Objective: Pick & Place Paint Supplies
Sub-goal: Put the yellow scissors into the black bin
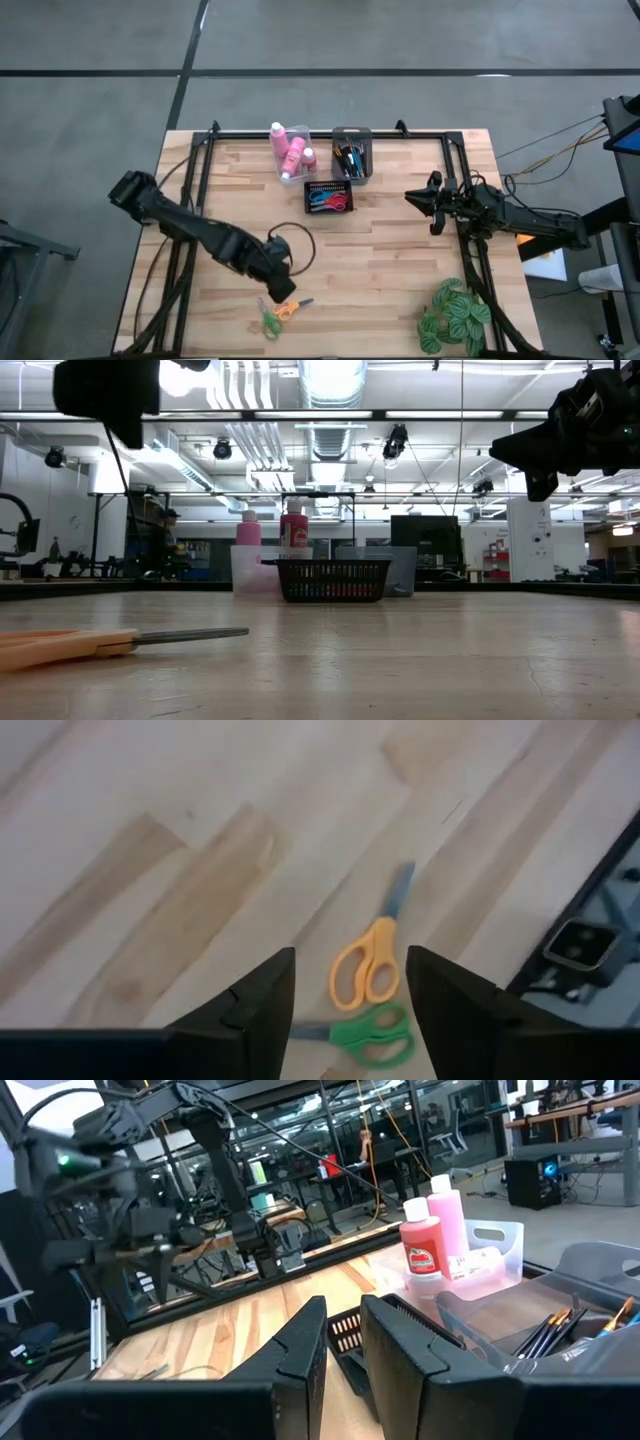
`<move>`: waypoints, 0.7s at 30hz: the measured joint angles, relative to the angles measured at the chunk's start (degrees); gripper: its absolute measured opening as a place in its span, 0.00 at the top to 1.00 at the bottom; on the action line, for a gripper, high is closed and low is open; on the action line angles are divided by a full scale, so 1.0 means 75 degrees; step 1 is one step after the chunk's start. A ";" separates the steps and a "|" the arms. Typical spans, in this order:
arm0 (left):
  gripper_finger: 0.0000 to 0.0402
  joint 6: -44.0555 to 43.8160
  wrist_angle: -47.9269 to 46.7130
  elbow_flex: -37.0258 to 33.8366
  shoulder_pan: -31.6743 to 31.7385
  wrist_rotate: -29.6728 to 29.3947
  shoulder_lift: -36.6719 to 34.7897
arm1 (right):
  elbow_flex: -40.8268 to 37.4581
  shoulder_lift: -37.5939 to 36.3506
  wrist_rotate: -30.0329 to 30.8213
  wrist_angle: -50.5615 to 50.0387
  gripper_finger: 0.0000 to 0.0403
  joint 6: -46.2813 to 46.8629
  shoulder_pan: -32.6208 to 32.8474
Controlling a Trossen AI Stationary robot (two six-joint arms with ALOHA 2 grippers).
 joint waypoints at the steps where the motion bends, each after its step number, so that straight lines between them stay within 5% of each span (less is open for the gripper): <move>1: 0.51 -0.0015 0.0025 0.0000 -0.0088 0.0006 0.0102 | 0.0000 0.0000 0.0000 0.0000 0.84 -0.0001 0.0000; 21: 0.52 -0.0420 0.0872 -0.0015 -0.0935 0.0052 0.1791 | 0.0000 0.0000 0.0009 0.0000 0.84 0.0000 -0.0001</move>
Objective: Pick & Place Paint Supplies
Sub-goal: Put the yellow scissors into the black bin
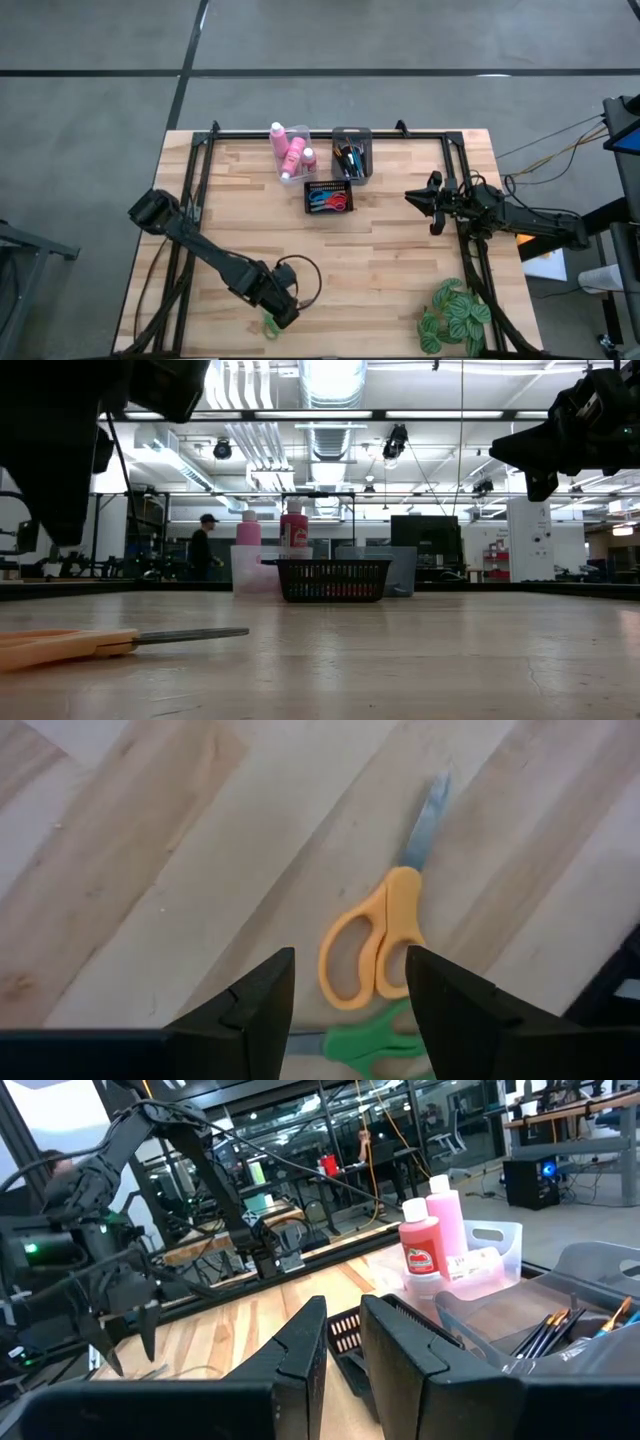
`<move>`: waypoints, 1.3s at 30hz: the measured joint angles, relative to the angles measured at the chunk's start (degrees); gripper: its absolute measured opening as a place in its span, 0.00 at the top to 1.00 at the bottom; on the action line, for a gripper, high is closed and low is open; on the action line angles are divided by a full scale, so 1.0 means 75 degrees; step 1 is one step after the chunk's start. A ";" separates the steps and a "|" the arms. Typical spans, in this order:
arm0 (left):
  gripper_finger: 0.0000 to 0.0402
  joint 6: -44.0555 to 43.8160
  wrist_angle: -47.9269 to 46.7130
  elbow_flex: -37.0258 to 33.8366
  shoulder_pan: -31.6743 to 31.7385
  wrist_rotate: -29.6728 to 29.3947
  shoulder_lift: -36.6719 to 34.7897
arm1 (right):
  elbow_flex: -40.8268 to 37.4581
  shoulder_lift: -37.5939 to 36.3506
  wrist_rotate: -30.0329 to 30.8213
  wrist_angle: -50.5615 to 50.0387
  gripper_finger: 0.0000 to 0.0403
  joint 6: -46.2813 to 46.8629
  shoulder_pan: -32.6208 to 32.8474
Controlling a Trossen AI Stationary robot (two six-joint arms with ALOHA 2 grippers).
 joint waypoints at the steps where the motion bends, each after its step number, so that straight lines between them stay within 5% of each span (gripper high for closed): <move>1: 0.52 -0.0003 0.0042 0.0000 -0.0013 0.0000 0.0072 | 0.0000 0.0000 0.0002 0.0000 0.84 -0.0001 -0.0002; 34: 0.52 -0.0004 0.0865 -0.0886 -0.0184 0.0056 0.0715 | 0.0000 0.0000 0.0005 0.0000 0.84 0.0000 -0.0002; 39: 0.60 0.0299 0.0805 -0.0892 -0.0184 0.0058 0.0715 | 0.0000 0.0000 0.0003 0.0000 0.84 -0.0003 -0.0002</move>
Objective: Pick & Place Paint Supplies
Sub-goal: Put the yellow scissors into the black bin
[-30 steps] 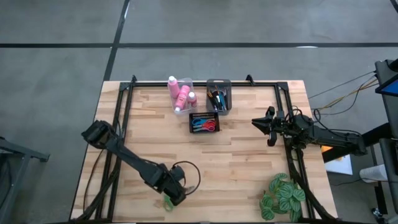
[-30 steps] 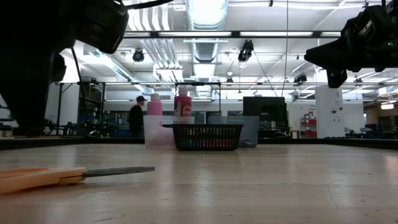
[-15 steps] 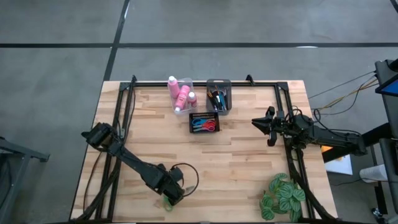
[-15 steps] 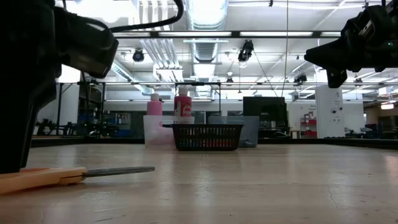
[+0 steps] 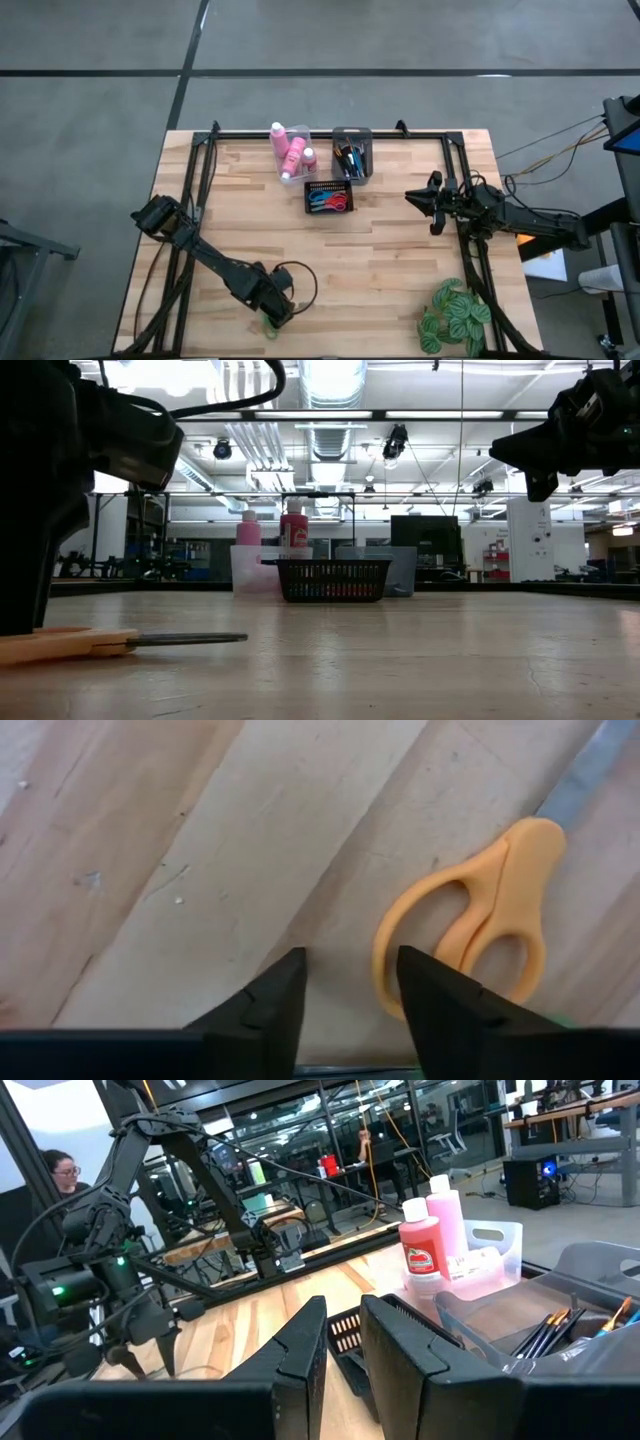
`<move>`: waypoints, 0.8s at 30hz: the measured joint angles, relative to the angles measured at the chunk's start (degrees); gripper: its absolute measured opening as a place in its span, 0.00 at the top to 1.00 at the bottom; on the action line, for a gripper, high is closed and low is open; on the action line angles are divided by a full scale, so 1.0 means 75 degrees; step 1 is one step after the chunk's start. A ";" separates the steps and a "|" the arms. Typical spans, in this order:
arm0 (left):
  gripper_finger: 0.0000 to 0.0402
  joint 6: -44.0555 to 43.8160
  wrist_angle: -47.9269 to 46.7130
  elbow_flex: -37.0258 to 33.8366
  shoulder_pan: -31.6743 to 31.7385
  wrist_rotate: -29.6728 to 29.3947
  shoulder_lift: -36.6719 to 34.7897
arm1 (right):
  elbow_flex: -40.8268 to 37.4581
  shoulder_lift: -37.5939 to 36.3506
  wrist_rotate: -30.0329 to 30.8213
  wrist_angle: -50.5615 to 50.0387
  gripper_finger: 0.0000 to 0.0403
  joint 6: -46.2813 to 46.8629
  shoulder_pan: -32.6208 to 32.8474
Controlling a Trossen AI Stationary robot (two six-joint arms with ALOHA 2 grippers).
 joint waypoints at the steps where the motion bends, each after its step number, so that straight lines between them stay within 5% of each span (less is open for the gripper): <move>1: 0.63 0.0019 -0.0024 -0.0003 0.0003 0.0000 0.0003 | 0.0000 0.0000 0.0000 0.0000 0.84 0.0003 0.0003; 12: 0.97 -0.0159 0.0033 -0.0017 0.0003 0.0006 0.0014 | 0.0000 0.0000 0.0003 0.0000 0.84 0.0003 0.0003; 24: 0.98 -0.0169 0.0045 -0.0021 0.0003 0.0026 -0.0003 | 0.0000 0.0000 0.0000 0.0000 0.84 0.0003 0.0000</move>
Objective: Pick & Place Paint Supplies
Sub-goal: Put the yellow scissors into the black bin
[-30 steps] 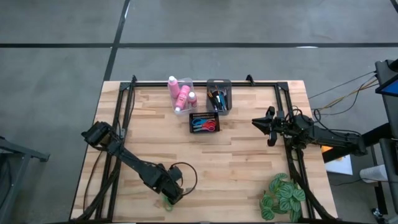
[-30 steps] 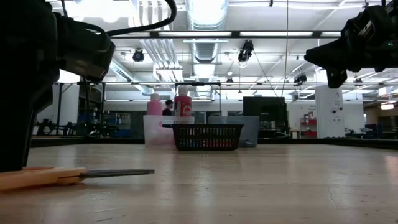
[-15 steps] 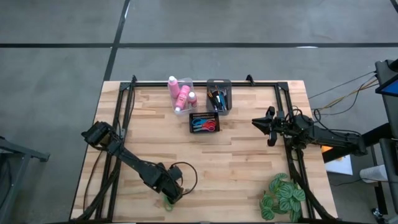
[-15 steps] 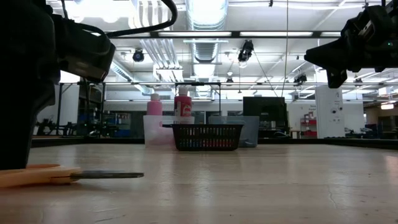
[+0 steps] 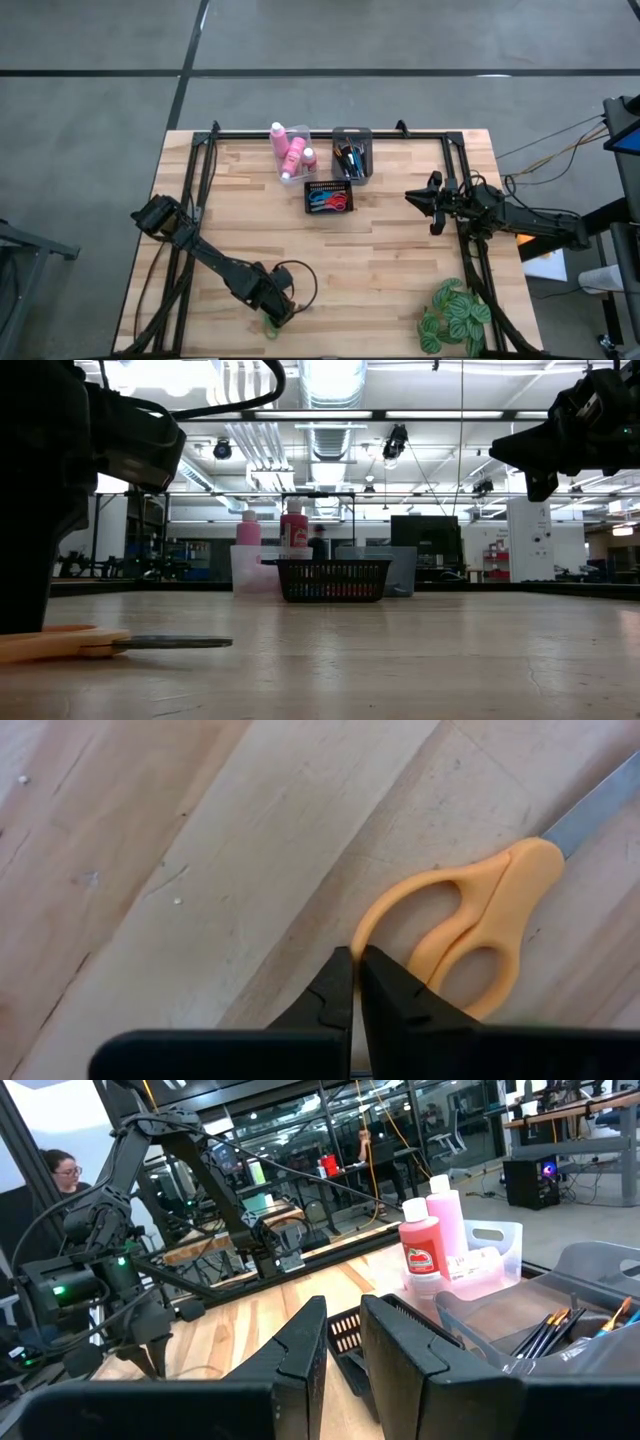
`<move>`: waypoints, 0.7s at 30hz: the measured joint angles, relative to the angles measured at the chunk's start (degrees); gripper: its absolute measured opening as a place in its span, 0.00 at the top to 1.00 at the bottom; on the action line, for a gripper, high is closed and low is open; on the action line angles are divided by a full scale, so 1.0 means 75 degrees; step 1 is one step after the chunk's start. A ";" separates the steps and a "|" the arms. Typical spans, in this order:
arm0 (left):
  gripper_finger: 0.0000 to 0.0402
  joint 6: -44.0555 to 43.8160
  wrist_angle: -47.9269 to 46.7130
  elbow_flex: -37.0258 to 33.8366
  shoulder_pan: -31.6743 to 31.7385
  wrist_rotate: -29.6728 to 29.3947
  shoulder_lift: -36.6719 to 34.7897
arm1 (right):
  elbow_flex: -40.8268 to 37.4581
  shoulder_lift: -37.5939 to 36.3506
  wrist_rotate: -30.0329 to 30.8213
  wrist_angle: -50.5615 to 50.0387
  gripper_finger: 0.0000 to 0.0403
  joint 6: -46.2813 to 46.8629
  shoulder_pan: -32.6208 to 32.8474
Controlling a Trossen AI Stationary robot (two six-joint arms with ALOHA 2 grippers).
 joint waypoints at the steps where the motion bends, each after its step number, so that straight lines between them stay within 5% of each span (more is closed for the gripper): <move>1: 0.98 -0.0056 0.0000 -0.0002 0.0007 0.0001 -0.0020 | 0.0000 0.0000 0.0000 0.0000 0.84 0.0000 0.0000; 21: 0.98 -0.1129 0.0073 -0.0016 0.0477 -0.0064 -0.0871 | 0.0000 0.0000 0.0003 0.0000 0.84 -0.0001 0.0000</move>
